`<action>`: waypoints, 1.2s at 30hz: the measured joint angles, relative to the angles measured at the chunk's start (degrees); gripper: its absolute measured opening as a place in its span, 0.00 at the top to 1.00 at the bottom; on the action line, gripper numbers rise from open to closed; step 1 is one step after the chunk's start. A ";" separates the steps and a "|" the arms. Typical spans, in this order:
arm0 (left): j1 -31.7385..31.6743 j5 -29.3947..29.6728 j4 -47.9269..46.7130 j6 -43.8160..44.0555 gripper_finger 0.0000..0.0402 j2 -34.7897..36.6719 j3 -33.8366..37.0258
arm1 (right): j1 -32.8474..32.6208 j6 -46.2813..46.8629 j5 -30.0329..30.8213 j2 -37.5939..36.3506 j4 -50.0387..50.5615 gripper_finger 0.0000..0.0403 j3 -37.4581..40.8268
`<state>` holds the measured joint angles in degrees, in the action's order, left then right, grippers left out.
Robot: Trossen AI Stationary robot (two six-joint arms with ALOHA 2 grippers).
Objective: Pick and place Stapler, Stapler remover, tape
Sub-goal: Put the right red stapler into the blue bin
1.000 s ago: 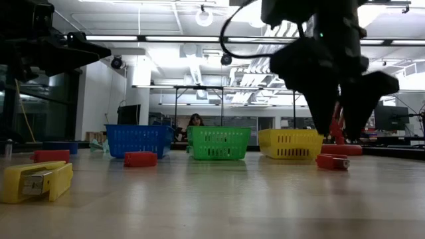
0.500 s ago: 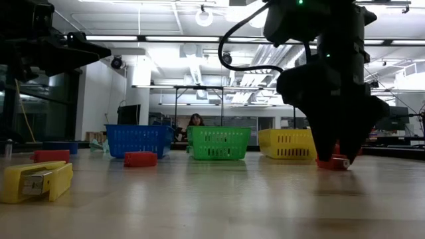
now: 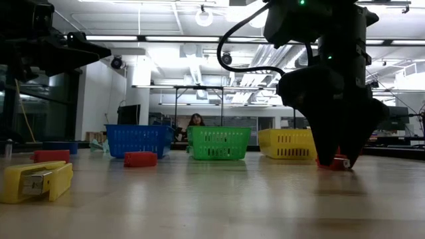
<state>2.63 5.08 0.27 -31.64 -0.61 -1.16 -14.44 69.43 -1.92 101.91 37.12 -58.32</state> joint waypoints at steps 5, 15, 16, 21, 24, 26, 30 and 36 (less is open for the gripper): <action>0.00 -0.02 0.00 0.00 0.44 -0.01 0.01 | 0.00 -1.25 0.10 0.00 0.35 0.35 0.00; 0.00 -0.02 0.00 0.00 0.44 -0.01 -0.01 | 0.02 0.68 0.38 0.02 0.77 0.35 0.00; 0.02 -0.02 0.00 0.00 0.44 0.01 -0.01 | 0.02 1.07 0.40 0.02 0.79 0.35 0.00; 0.01 -0.04 0.00 0.01 0.44 -0.01 0.01 | 0.07 1.78 0.52 0.04 1.04 0.35 0.00; 0.02 -0.04 0.00 0.02 0.44 0.01 0.01 | 0.06 2.54 0.94 0.04 1.29 0.35 0.00; 0.00 -0.04 0.00 0.01 0.44 0.01 -0.01 | 0.02 2.57 1.31 0.07 1.37 0.35 0.01; 0.00 -0.04 0.00 0.02 0.44 -0.01 -0.01 | 0.02 2.79 1.42 0.08 1.40 0.35 0.02; 0.01 -0.05 0.00 0.00 0.44 0.01 -0.01 | 0.02 2.77 1.70 0.09 1.29 0.35 0.02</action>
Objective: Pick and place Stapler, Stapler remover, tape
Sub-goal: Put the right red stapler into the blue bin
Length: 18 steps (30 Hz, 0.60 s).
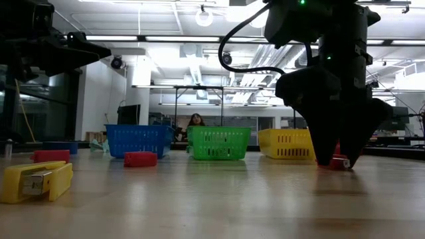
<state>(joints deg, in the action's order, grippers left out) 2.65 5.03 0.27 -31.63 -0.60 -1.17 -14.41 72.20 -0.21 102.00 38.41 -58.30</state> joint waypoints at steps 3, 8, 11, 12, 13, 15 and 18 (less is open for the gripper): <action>-0.01 0.00 0.00 0.02 0.44 0.00 0.02 | 0.00 0.01 -0.07 0.28 -0.13 0.35 -0.02; -0.01 -0.02 0.00 0.01 0.44 0.00 0.01 | 0.04 3.09 -1.33 0.79 -0.11 0.35 -0.13; 0.00 -0.02 0.00 0.01 0.44 -0.02 0.01 | 0.04 5.20 -1.27 0.81 -0.07 0.35 -0.09; -0.01 -0.02 0.00 0.02 0.44 0.00 0.00 | 0.04 5.47 -1.29 0.81 -0.04 0.35 -0.09; 0.01 -0.02 0.00 0.02 0.44 0.00 0.00 | 0.04 5.64 -1.40 0.82 -0.01 0.35 -0.09; 0.01 -0.02 0.00 0.02 0.44 0.00 0.02 | 0.04 5.76 -1.66 0.83 0.07 0.35 -0.04; 0.01 -0.02 0.00 0.00 0.44 0.00 0.01 | 0.04 6.64 -1.61 0.87 0.30 0.35 -0.04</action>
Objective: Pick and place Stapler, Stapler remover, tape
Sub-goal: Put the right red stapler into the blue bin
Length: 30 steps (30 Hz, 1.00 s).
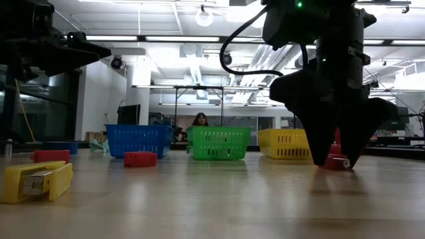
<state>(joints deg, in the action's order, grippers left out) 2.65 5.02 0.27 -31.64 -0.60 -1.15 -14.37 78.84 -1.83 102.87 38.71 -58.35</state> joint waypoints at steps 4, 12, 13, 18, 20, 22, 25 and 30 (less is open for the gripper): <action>0.00 0.00 0.00 0.02 0.44 -0.01 0.00 | 0.05 0.73 -0.17 0.00 0.01 0.35 0.02; 0.00 0.00 0.00 0.02 0.44 -0.01 -0.01 | 0.04 -1.43 -0.11 0.50 0.33 0.37 0.00; -0.02 0.00 0.00 0.02 0.44 -0.01 -0.01 | 0.04 -1.86 -0.28 0.89 0.29 0.38 -0.01; -0.02 0.00 0.00 0.02 0.44 -0.01 -0.02 | 0.00 -3.25 -0.98 1.97 -0.30 0.46 -0.09; 0.00 0.00 0.00 0.00 0.44 0.00 -0.01 | 0.00 -3.23 -0.53 1.98 -0.17 0.49 -0.04; -0.02 0.00 0.00 0.01 0.44 -0.01 -0.01 | 0.02 -3.32 -0.18 1.92 0.07 0.52 0.02; -0.02 0.00 0.00 0.01 0.44 0.00 -0.01 | 0.15 -4.51 -0.61 1.92 0.21 0.56 0.02; -0.02 0.00 0.00 0.00 0.44 0.00 -0.02 | 0.13 -5.65 -0.46 1.92 0.44 0.61 0.07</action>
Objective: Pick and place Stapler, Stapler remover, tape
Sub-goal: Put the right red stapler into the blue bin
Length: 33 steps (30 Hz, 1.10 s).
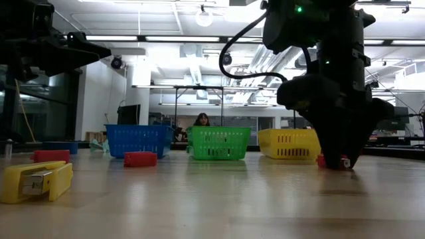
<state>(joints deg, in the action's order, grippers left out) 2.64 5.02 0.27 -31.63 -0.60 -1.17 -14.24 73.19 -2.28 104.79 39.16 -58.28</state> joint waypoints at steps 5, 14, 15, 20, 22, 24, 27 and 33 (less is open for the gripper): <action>0.00 0.00 0.00 0.02 0.44 0.00 0.02 | 0.00 -0.16 0.24 0.00 0.32 0.67 0.02; 0.00 0.00 0.00 0.00 0.44 0.00 0.00 | 0.02 -1.68 0.02 0.00 0.68 0.76 0.02; 0.00 0.00 0.00 0.02 0.44 0.00 0.02 | 0.02 -1.68 -0.07 0.00 0.68 0.76 0.02; 0.00 0.00 0.00 0.02 0.44 -0.01 0.02 | 0.04 -1.69 -0.61 0.00 0.85 0.76 -0.06; 0.00 0.00 0.00 0.02 0.44 -0.02 0.01 | 0.04 -1.70 -0.77 0.10 1.38 0.76 -0.39; 0.01 0.00 0.00 0.00 0.44 -0.01 0.01 | 0.05 -2.01 -0.99 0.13 2.04 0.76 -0.89; 0.00 0.00 0.00 0.02 0.44 0.00 0.00 | 0.07 -3.78 -1.18 -0.16 2.49 0.76 -1.34; 0.01 0.00 0.00 0.02 0.44 -0.01 0.00 | 0.02 -12.04 -1.64 -0.42 3.21 0.76 -1.96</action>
<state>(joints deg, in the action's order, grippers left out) 2.65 5.02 0.27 -31.62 -0.62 -1.17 -14.22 61.14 -3.93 104.38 42.37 -60.24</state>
